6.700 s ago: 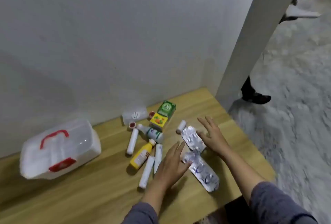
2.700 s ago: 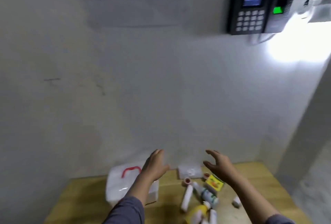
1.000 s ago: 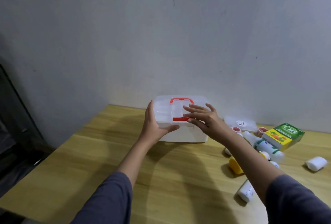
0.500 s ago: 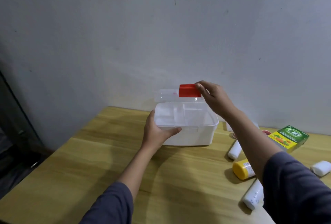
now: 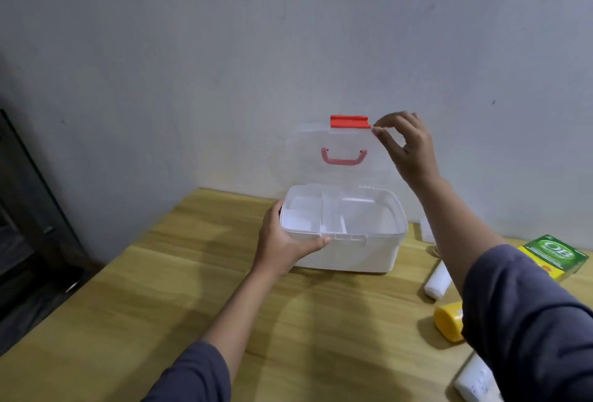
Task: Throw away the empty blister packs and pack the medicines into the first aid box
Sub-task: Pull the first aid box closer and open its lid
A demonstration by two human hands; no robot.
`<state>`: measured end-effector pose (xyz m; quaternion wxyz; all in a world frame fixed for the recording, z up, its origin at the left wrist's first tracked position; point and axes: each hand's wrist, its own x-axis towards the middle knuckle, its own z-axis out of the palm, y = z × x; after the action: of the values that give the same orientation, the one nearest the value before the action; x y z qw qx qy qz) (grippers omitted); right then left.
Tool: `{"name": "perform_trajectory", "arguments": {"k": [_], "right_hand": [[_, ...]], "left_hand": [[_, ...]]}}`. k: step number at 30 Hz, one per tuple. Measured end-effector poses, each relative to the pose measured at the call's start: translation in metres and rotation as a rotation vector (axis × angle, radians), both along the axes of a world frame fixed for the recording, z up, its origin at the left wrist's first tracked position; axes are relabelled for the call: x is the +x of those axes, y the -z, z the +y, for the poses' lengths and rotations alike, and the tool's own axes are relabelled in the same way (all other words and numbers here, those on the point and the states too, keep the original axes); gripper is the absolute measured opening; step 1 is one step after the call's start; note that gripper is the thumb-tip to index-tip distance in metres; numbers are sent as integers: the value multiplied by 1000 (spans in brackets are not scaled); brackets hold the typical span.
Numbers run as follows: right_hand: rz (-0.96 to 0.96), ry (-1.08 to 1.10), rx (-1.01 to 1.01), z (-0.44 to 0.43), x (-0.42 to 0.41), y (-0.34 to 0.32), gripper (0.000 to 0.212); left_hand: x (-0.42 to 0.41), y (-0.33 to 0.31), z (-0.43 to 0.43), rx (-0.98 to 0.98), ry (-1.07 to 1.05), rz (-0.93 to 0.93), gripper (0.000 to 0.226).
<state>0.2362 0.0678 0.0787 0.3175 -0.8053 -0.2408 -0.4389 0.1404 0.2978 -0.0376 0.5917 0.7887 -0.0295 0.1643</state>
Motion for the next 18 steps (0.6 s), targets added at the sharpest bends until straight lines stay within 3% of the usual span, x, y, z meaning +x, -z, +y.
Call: {"name": "perform_trajectory", "arguments": {"k": [3,11,18], "right_hand": [[43,-36,76,-10,5,9,26],[426,-82,681,-22,1,24,33],[538,-57,744,-28,-13,57,36]], "left_hand": [[0,1,2,-4,9,2,89],[-7,8,-3,-49,-12,-12,104],[-27,9,-12,1,3,-65,104]]}}
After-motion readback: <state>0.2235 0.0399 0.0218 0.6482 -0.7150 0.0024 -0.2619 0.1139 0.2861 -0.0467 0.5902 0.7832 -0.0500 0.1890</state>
